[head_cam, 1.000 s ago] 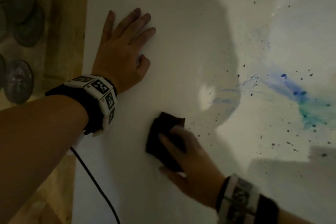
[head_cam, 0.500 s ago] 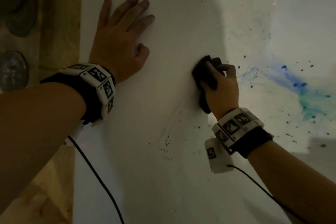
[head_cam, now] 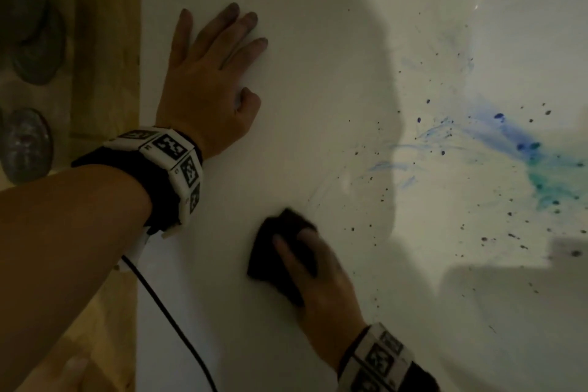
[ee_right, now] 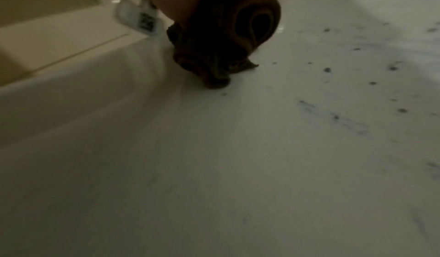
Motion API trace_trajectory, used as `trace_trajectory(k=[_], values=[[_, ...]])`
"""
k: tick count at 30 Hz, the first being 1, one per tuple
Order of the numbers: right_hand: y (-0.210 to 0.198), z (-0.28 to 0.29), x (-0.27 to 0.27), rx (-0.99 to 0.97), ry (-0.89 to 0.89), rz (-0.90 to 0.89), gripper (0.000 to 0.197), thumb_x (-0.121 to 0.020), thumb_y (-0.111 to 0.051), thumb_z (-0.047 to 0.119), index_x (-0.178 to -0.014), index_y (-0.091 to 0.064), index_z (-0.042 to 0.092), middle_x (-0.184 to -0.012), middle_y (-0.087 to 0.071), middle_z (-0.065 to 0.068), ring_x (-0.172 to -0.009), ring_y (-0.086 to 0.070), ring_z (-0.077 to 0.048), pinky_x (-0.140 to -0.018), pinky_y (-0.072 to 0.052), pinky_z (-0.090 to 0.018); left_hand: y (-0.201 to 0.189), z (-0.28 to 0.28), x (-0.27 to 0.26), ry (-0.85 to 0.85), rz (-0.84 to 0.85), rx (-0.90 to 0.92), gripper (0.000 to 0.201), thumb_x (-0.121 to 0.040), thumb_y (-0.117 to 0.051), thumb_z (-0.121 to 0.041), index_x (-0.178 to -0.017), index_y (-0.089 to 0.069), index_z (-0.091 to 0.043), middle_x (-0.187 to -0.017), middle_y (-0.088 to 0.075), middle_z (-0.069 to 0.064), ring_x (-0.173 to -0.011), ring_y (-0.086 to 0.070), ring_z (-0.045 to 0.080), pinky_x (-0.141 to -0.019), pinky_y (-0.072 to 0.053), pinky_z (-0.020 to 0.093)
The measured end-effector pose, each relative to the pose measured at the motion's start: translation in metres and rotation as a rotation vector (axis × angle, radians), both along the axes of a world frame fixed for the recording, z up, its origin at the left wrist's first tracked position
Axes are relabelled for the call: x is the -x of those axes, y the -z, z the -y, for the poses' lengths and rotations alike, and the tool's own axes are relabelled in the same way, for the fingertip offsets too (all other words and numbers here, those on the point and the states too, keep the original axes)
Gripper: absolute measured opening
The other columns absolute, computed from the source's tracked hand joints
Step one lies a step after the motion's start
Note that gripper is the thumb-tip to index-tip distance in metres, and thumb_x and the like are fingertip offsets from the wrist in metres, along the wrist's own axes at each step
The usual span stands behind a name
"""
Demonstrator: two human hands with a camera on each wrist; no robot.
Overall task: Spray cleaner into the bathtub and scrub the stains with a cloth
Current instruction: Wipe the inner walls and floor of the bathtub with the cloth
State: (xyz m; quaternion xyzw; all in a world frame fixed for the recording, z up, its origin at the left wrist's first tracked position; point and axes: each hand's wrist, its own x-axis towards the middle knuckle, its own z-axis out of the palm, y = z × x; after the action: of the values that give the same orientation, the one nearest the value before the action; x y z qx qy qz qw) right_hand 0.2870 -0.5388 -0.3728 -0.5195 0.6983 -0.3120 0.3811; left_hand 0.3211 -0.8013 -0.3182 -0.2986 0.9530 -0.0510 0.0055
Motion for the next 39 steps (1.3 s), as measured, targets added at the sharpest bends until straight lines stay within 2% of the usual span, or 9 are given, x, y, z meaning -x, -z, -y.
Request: trace_trajectory(k=[5,8,12,16,21,25,30,34,39], values=[[0.042,0.039,0.06,-0.2,0.488,0.061,0.051,-0.084,-0.059,0.005,-0.133,-0.047,0.016,-0.128,-0.04,-0.013,-0.095,-0.06,-0.04,-0.085,-0.048,-0.034,0.001,-0.001,0.0,0.001,-0.006,0.006,0.05,-0.079,-0.045,-0.02,-0.127,-0.055,-0.008,-0.142,-0.044,0.01,-0.136,-0.035,0.027,-0.112,-0.014,0.055],[0.048,0.05,0.093,-0.239,0.559,0.278,0.038,-0.085,-0.063,0.022,-0.113,-0.052,0.046,-0.125,-0.048,-0.017,-0.103,-0.057,-0.037,-0.093,-0.047,-0.046,0.0,0.0,0.0,0.004,-0.009,0.003,0.05,-0.079,-0.046,-0.019,-0.127,-0.055,-0.008,-0.142,-0.045,0.009,-0.136,-0.034,0.026,-0.112,-0.014,0.055],[0.001,0.028,0.069,-0.03,0.214,0.1,0.063,-0.074,-0.072,0.009,-0.127,-0.047,0.029,-0.13,-0.043,-0.012,-0.108,-0.056,-0.035,-0.088,-0.042,-0.026,-0.001,-0.001,0.001,-0.005,-0.013,-0.005,0.05,-0.078,-0.044,-0.02,-0.126,-0.056,-0.008,-0.141,-0.045,0.009,-0.136,-0.035,0.025,-0.112,-0.013,0.054],[-0.004,0.019,0.025,0.058,-0.057,-0.09,0.088,-0.055,-0.085,0.015,-0.131,-0.041,0.021,-0.127,-0.036,-0.008,-0.101,-0.063,-0.03,-0.084,-0.051,-0.028,0.0,-0.001,0.001,-0.003,-0.016,0.003,0.051,-0.077,-0.043,-0.019,-0.125,-0.056,-0.007,-0.141,-0.046,0.01,-0.134,-0.036,0.026,-0.112,-0.014,0.055],[0.03,0.065,0.062,0.026,0.318,0.167,0.048,-0.083,-0.063,0.011,-0.125,-0.049,0.03,-0.119,-0.051,-0.006,-0.101,-0.06,-0.033,-0.082,-0.048,-0.019,0.0,0.0,0.001,0.005,-0.006,0.011,0.051,-0.078,-0.043,-0.02,-0.126,-0.056,-0.008,-0.141,-0.045,0.01,-0.135,-0.035,0.026,-0.112,-0.014,0.054],[0.066,0.101,0.12,-0.256,0.525,0.082,0.047,-0.091,-0.051,0.011,-0.137,-0.043,0.018,-0.132,-0.035,-0.014,-0.107,-0.053,-0.034,-0.097,-0.038,-0.032,0.001,0.0,0.0,-0.004,-0.003,0.015,0.051,-0.078,-0.043,-0.02,-0.127,-0.055,-0.008,-0.142,-0.045,0.009,-0.136,-0.034,0.024,-0.113,-0.012,0.051],[0.048,0.108,0.137,-0.138,0.502,0.191,0.03,-0.088,-0.059,0.015,-0.117,-0.057,0.025,-0.128,-0.044,-0.017,-0.111,-0.052,-0.032,-0.099,-0.041,-0.033,0.0,0.0,0.001,-0.006,0.002,0.011,0.051,-0.078,-0.043,-0.02,-0.127,-0.056,-0.008,-0.142,-0.045,0.008,-0.136,-0.034,0.024,-0.113,-0.012,0.051],[0.01,0.112,0.083,0.161,0.225,0.021,0.053,-0.083,-0.057,0.01,-0.133,-0.044,0.023,-0.133,-0.035,-0.012,-0.111,-0.051,-0.035,-0.093,-0.045,-0.032,0.001,0.0,0.001,-0.002,0.017,0.02,0.053,-0.078,-0.043,-0.021,-0.127,-0.056,-0.008,-0.142,-0.044,0.008,-0.135,-0.034,0.023,-0.113,-0.014,0.052],[0.05,0.125,0.102,0.066,0.336,-0.026,0.063,-0.08,-0.056,-0.003,-0.138,-0.042,0.017,-0.136,-0.034,-0.016,-0.108,-0.052,-0.038,-0.097,-0.042,-0.036,0.001,0.0,0.002,0.001,0.019,0.02,0.053,-0.076,-0.044,-0.02,-0.126,-0.057,-0.007,-0.141,-0.045,0.009,-0.134,-0.035,0.023,-0.113,-0.014,0.052]])
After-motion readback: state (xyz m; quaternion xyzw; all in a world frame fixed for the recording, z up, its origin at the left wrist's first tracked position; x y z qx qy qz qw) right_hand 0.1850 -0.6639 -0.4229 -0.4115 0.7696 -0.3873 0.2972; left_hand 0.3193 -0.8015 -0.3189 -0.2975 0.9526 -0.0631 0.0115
